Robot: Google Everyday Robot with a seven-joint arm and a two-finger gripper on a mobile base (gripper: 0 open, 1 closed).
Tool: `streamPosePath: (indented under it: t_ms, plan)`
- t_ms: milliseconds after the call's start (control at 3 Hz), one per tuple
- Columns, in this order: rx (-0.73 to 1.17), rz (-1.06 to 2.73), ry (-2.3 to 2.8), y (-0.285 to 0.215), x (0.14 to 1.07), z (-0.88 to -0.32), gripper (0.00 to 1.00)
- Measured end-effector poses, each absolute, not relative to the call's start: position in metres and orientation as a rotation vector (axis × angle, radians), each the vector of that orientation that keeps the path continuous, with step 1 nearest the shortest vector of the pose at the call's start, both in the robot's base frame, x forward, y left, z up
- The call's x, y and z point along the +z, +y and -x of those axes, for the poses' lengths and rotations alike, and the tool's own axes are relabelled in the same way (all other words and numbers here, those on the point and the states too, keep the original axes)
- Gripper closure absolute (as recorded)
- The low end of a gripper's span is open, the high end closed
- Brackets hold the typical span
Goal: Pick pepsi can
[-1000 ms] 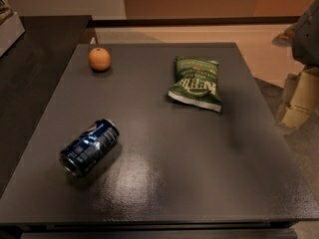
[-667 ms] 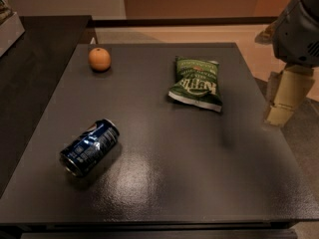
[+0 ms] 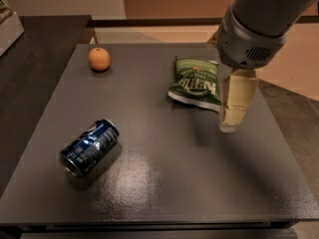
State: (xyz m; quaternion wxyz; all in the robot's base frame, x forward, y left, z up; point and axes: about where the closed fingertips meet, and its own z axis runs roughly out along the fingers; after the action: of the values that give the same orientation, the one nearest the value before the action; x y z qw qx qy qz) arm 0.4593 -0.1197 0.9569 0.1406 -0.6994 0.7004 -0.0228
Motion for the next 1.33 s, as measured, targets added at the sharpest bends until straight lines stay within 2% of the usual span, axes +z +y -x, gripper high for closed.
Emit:
streamPosePath:
  t_ms: [1333]
  plan:
    - [0.131, 2.44, 1.559, 0.035, 0.906, -0.476, 0.0]
